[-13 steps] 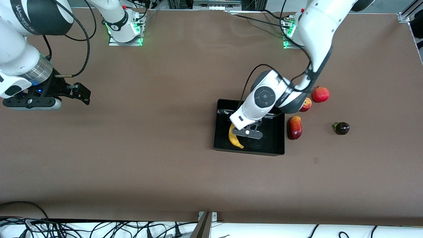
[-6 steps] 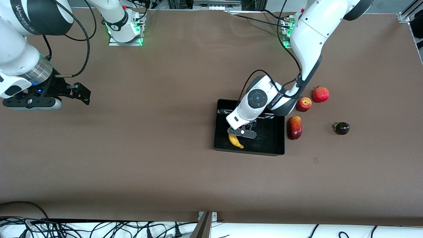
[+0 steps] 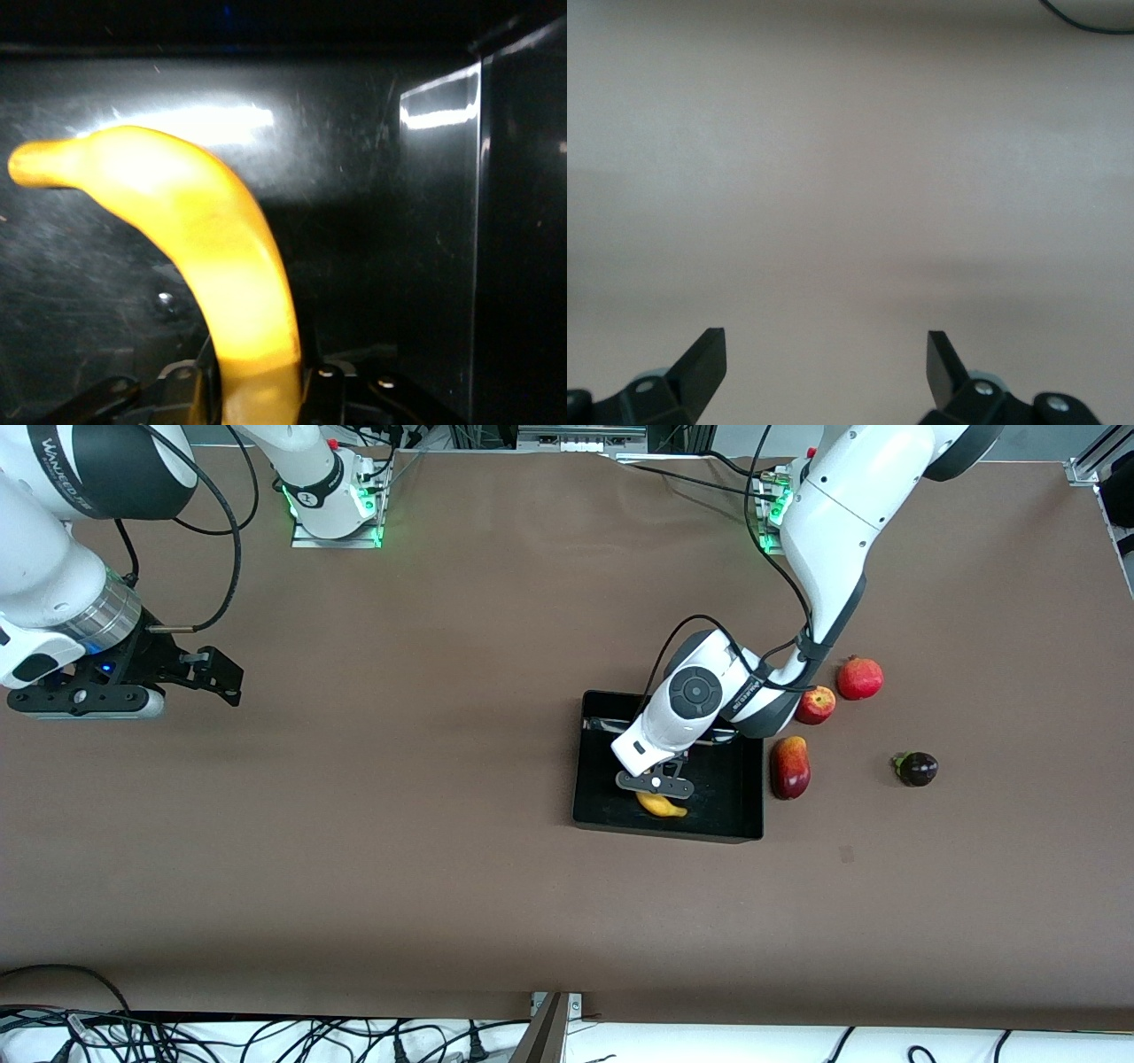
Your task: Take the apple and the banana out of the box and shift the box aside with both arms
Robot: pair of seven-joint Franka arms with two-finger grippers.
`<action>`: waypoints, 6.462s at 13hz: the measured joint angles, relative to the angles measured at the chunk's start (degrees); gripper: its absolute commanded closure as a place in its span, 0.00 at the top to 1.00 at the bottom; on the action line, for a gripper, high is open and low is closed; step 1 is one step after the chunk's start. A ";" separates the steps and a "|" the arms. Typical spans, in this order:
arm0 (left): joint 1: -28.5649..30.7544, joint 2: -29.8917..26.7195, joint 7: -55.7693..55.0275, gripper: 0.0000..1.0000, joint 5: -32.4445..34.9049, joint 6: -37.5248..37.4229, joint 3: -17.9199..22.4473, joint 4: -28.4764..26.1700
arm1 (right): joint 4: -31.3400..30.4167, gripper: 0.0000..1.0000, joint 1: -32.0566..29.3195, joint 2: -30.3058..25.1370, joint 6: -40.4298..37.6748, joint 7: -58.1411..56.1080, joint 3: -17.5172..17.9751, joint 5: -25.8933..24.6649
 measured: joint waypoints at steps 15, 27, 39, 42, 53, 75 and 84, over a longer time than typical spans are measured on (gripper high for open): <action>22.57 -5.27 37.71 0.12 7.30 -23.57 1.51 8.04 | 0.08 1.00 1.16 -0.03 0.02 -0.05 1.28 0.01; 30.14 -9.14 40.55 1.00 11.66 -10.28 -1.64 -1.23 | 4.86 1.00 14.85 12.76 1.98 14.63 2.18 9.12; 17.86 -22.20 34.59 1.00 -6.69 -53.06 11.49 21.97 | 8.31 0.93 32.99 34.70 29.67 49.59 2.34 10.02; 12.67 -30.72 34.01 1.00 -9.50 -45.72 19.30 11.98 | 8.65 0.44 34.27 37.80 32.03 51.17 2.10 8.62; 12.90 -42.55 32.32 1.00 -8.56 -39.12 20.67 -2.97 | 10.28 0.00 33.17 37.12 31.33 43.66 -0.22 7.70; 12.77 -42.43 32.32 1.00 -8.56 -39.11 20.41 -2.18 | -30.18 0.33 -6.72 14.15 40.70 -20.90 -3.53 16.22; 12.64 -42.38 32.32 1.00 -8.56 -39.11 20.34 -2.01 | -17.97 1.00 -6.31 8.40 21.65 -21.77 -2.65 15.02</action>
